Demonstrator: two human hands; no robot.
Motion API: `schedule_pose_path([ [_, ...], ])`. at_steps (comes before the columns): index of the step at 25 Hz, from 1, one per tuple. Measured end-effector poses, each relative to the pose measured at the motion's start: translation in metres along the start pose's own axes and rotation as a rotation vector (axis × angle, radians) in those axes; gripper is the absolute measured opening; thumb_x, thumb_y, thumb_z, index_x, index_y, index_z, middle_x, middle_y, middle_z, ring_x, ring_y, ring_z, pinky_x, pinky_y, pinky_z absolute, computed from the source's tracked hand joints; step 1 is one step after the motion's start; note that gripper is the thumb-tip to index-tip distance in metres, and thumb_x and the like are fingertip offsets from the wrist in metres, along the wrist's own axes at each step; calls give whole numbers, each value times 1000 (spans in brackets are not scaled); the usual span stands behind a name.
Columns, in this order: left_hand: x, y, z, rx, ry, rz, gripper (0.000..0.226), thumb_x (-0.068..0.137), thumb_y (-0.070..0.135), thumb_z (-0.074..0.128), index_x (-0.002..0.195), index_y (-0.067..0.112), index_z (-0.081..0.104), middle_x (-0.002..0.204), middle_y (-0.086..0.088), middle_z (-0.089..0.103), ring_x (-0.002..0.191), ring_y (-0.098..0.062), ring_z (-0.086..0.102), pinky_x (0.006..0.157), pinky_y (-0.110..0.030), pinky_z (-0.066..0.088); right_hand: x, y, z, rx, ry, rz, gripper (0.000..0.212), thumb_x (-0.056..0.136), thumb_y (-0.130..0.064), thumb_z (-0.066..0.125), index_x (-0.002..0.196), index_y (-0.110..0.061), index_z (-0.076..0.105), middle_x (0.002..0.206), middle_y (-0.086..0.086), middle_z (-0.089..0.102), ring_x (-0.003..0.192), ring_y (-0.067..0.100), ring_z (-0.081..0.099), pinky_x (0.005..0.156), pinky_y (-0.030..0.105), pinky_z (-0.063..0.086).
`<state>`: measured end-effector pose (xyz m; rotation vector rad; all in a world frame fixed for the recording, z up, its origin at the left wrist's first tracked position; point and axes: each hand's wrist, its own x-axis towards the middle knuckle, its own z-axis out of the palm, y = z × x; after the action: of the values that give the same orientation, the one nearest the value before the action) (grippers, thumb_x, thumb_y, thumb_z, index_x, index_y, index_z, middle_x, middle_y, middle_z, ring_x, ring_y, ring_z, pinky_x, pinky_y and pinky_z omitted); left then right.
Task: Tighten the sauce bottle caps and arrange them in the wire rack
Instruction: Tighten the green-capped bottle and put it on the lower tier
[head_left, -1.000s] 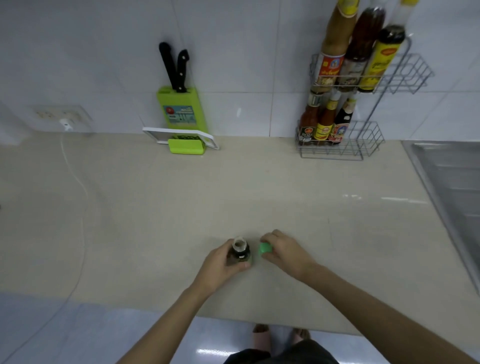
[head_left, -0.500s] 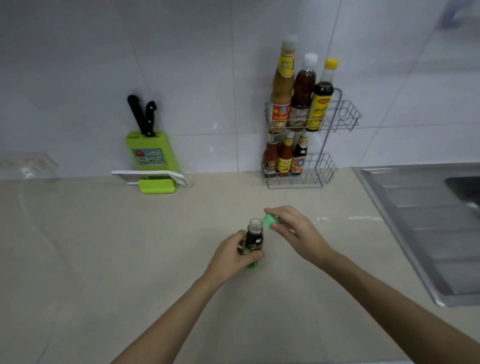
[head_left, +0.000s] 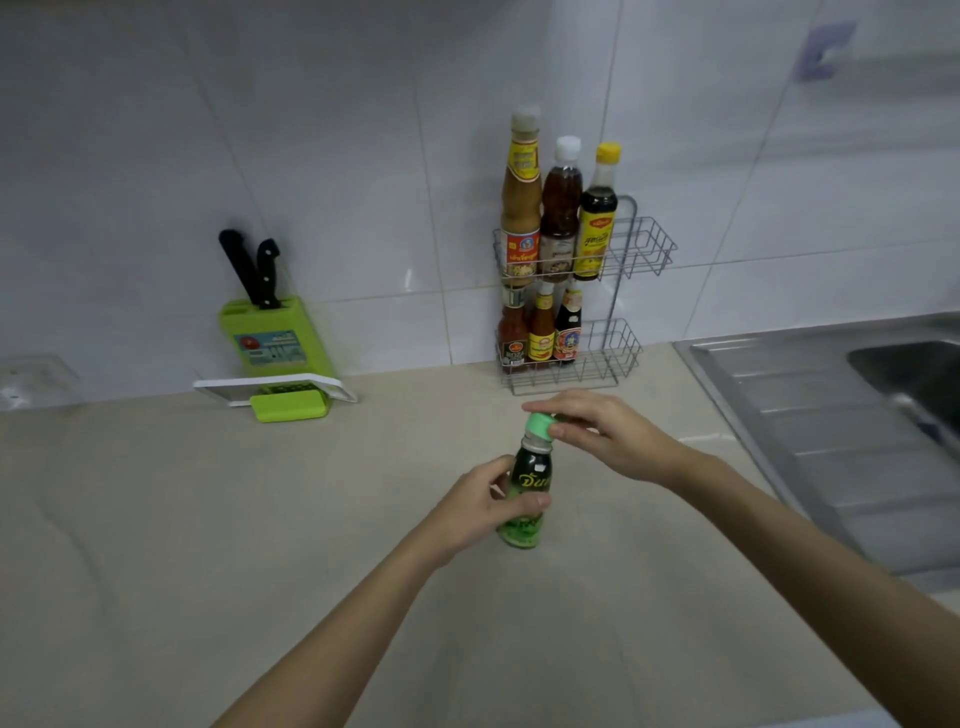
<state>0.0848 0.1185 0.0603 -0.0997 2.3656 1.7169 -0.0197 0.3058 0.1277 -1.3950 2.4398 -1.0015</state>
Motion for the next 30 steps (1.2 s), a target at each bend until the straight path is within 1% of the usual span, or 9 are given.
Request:
schedule_pose_path([
  [4, 1, 2, 3, 0, -38, -27, 46, 71, 51, 74, 106, 22, 64, 103, -14, 66, 87, -13, 57, 81, -36, 50, 0, 2, -4, -59, -123, 14, 36, 98, -19, 47, 134, -24, 52, 117, 1, 59, 111, 13, 53, 96, 28, 43],
  [8, -3, 4, 5, -11, -12, -28, 45, 74, 49, 73, 110, 23, 64, 111, -14, 65, 90, -13, 57, 89, -45, 53, 1, 0, 2, -71, -42, 57, 33, 97, -25, 50, 129, -25, 56, 112, -3, 58, 103, 8, 53, 93, 31, 46],
  [15, 0, 3, -4, -29, -9, -11, 45, 73, 49, 74, 107, 21, 64, 97, -5, 64, 85, -11, 54, 78, -32, 47, -3, 3, 10, 254, 11, 39, 34, 96, -9, 50, 127, -19, 59, 125, -1, 60, 121, 13, 53, 100, 27, 45],
  [18, 0, 1, -4, -6, -5, -23, 44, 71, 51, 74, 104, 24, 65, 104, -15, 65, 85, -11, 55, 77, -31, 48, 0, 3, 9, 137, -35, 58, 31, 95, -20, 54, 126, -24, 60, 115, -2, 61, 109, 9, 55, 90, 23, 47],
  [20, 0, 0, -2, 10, -9, -21, 44, 69, 53, 74, 102, 25, 65, 106, -16, 65, 83, -11, 55, 77, -31, 48, 5, 1, 8, -84, -16, 102, 31, 90, -43, 56, 112, -23, 64, 95, -6, 59, 86, 4, 54, 75, 25, 45],
  [22, 3, 2, 0, 23, -9, -8, 47, 68, 55, 73, 105, 27, 65, 107, -17, 65, 83, -11, 56, 79, -34, 49, 8, -3, 9, -259, 52, 153, 46, 81, -65, 52, 95, -21, 60, 82, -8, 55, 70, 5, 51, 63, 28, 43],
  [24, 6, 7, -2, 15, 11, 0, 50, 68, 55, 72, 108, 28, 65, 104, -16, 65, 83, -11, 57, 83, -40, 53, 9, -5, 11, -173, 85, 148, 49, 82, -61, 55, 110, -21, 58, 94, -9, 57, 76, 8, 56, 67, 27, 49],
  [26, 10, 9, -8, -13, 37, -9, 46, 69, 54, 72, 106, 27, 65, 96, -9, 63, 85, -12, 57, 85, -43, 53, 9, -4, 8, 34, 56, 132, 53, 85, -44, 63, 131, -22, 51, 110, -6, 58, 86, 10, 62, 75, 22, 54],
  [30, 12, 10, -10, 5, -10, -6, 38, 72, 49, 74, 100, 26, 65, 96, -9, 63, 85, -12, 55, 81, -37, 50, 14, 1, 0, 62, 115, 230, 35, 79, -43, 70, 103, -20, 63, 90, -5, 63, 76, 9, 59, 66, 25, 50],
])
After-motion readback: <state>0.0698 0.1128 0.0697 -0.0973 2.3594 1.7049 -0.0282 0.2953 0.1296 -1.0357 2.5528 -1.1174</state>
